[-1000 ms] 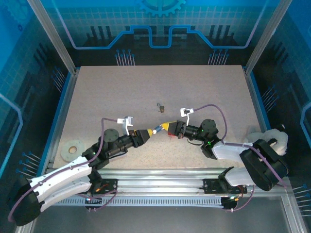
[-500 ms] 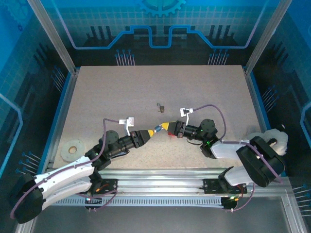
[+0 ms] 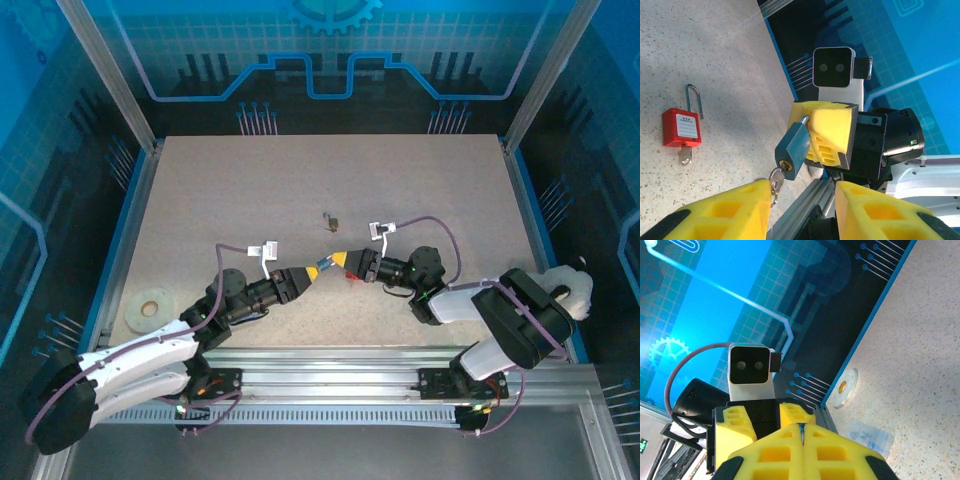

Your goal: Lock with the key

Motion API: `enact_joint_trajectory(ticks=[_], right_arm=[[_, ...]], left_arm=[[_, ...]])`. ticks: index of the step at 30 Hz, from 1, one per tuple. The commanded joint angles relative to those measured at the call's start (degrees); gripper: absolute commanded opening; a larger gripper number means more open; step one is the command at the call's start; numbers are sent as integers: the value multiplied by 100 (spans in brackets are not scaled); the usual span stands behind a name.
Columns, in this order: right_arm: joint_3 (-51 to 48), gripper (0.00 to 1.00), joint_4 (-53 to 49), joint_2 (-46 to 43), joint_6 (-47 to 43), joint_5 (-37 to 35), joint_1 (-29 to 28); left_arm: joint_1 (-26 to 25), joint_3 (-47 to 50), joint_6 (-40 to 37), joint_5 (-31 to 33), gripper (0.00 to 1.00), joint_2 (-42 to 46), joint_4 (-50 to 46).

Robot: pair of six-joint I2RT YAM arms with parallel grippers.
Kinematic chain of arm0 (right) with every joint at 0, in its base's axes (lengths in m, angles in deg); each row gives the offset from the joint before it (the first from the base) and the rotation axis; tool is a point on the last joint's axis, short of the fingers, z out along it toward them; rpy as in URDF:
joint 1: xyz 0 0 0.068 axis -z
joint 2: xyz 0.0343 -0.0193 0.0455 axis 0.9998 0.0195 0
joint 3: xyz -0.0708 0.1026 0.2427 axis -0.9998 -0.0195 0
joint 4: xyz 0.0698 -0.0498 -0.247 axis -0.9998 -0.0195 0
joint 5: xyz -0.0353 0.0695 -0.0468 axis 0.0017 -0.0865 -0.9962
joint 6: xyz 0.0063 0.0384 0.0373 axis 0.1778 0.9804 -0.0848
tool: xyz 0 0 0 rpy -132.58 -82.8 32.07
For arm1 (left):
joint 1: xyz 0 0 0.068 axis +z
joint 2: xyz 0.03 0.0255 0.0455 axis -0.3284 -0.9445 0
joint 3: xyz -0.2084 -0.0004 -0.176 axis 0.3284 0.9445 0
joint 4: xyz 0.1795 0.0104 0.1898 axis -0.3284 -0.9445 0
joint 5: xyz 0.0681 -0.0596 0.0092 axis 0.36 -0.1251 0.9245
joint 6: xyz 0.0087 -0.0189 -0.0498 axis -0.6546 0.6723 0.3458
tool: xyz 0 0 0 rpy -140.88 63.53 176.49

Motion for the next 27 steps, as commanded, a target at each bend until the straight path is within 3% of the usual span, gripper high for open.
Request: enact_joint_trajectory(ticks=[1, 8, 27], right_arm=[[-26, 0, 338, -48, 27, 101, 74], [10, 0, 341, -13, 18, 141, 55], [2, 0, 348, 9, -46, 59, -57]], left_arm=[[46, 60, -45, -21, 40, 5, 78], [44, 70, 40, -6, 42, -53, 327], [41, 102, 352, -174, 24, -313, 993]])
